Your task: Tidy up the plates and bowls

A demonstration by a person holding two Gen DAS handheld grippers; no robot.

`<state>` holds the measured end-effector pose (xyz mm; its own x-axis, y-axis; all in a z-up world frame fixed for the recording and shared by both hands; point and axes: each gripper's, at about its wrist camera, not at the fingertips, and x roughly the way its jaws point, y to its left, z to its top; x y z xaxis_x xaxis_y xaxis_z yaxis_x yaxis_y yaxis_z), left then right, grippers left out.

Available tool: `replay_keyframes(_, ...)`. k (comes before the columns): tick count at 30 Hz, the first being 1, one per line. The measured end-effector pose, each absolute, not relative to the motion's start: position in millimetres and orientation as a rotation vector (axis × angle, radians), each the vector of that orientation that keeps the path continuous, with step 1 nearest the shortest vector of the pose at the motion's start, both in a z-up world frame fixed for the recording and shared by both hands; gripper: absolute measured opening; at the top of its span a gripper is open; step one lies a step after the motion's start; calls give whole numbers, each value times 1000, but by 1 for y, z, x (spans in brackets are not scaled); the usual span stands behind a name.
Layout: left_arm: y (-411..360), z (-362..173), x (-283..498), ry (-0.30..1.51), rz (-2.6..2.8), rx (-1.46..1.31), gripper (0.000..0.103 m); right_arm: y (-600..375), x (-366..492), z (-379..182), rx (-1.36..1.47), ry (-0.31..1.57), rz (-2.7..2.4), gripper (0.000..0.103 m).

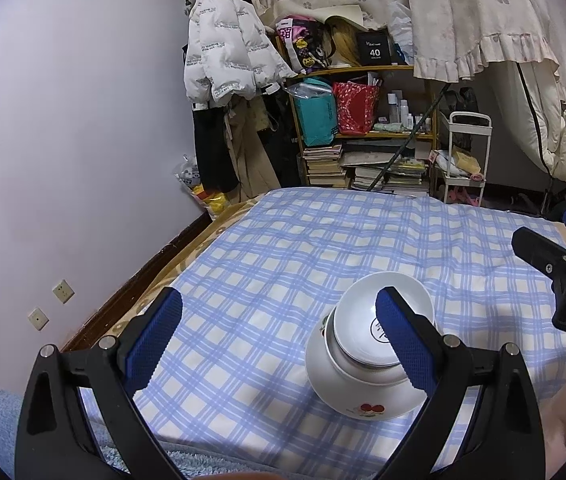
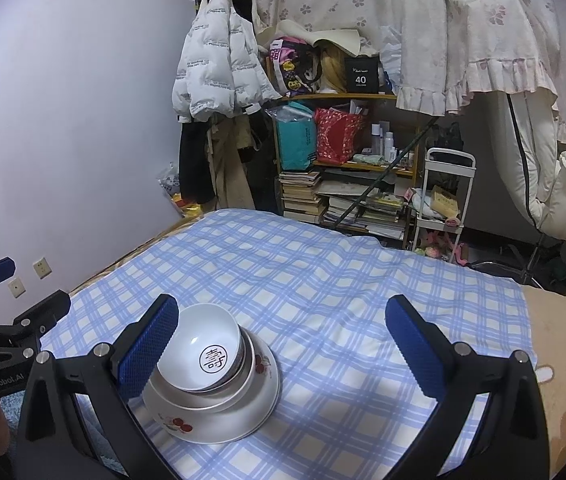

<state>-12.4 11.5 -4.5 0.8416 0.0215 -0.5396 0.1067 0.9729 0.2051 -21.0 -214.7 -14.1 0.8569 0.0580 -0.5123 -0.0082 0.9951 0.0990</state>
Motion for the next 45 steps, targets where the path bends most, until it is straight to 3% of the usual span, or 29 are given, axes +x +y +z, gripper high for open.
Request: replay_keyframes(45,8,1,-11,557,-51,225,96,-220,-24,-15,92,543,35,103)
